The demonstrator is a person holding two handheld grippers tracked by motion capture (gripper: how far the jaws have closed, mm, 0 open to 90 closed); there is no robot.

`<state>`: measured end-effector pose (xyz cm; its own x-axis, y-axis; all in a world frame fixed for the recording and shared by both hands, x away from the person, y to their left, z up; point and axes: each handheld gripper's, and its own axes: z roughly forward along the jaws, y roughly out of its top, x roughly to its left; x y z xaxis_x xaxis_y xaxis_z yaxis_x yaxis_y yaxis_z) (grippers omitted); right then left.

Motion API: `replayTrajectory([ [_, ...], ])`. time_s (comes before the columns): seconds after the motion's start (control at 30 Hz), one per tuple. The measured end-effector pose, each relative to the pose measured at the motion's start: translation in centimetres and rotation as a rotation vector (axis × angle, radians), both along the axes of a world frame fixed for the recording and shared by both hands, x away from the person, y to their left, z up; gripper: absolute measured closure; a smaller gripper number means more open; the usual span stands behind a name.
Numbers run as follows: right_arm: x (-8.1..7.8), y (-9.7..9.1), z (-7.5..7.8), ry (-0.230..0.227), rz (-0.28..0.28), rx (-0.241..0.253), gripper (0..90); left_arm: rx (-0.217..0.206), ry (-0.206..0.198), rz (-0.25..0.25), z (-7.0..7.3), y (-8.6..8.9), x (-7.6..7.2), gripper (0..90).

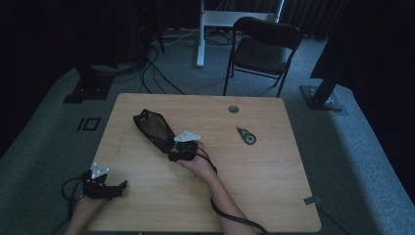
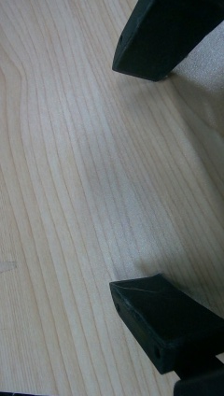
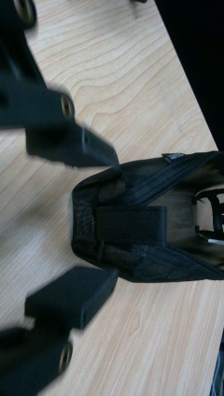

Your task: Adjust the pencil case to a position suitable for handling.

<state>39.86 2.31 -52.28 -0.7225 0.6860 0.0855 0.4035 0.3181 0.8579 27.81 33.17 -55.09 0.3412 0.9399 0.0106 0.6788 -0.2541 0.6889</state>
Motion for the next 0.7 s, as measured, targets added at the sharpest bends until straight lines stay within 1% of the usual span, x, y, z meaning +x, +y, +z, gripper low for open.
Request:
replayTrajectory([
  [0.07, 0.11, 0.14, 0.05, 0.010, 0.004, -0.001, 51.8, 0.000, 0.000, 0.000, 0.00, 0.00, 0.00, 0.0],
  [0.1, 0.20, 0.23, 0.07, 0.016, 0.015, 0.006, 52.9, 0.000, 0.000, 0.000, 0.00, 0.00, 0.00, 0.0],
  [0.13, 0.26, 0.30, 0.08, 0.019, 0.015, 0.016, 54.5, 0.001, 0.000, 0.000, 0.00, 0.00, 0.00, 0.0],
  [0.17, 0.33, 0.36, 0.11, 0.013, 0.011, 0.011, 57.3, 0.000, 0.000, 0.000, 0.00, 0.00, 0.00, 0.0],
  [0.23, 0.50, 0.50, 0.13, 0.012, 0.016, 0.004, 59.2, 0.000, 0.000, 0.000, 0.00, 0.00, 0.00, 0.0],
  [0.3, 0.63, 0.59, 0.16, -0.001, 0.018, -0.017, 63.8, 0.000, 0.000, 0.000, 0.00, 0.00, 0.00, 0.0],
  [0.33, 0.72, 0.60, 0.17, -0.001, 0.020, -0.012, 65.2, 0.000, 0.000, 0.000, 0.00, 0.00, 0.00, 0.0],
  [0.37, 0.77, 0.58, 0.17, -0.004, 0.020, -0.012, 69.3, 0.000, 0.000, 0.000, 0.00, 0.00, 0.00, 0.0],
  [0.4, 0.82, 0.56, 0.18, -0.014, 0.016, -0.026, 70.9, 0.000, 0.000, 0.000, 0.00, 0.00, 0.00, 0.0],
  [0.5, 0.80, 0.39, 0.25, -0.021, -0.003, -0.044, 72.3, 0.000, 0.000, 0.000, 0.00, 0.00, 0.00, 0.0],
  [0.6, 0.64, 0.23, 0.38, -0.022, 0.003, -0.048, 72.5, 0.000, 0.000, 0.000, 0.00, 0.00, 0.00, 0.0],
  [0.7, 0.61, -0.04, 0.42, -0.013, 0.003, -0.039, 72.5, 0.000, 0.000, 0.000, 0.00, 0.00, 0.00, 0.0],
])
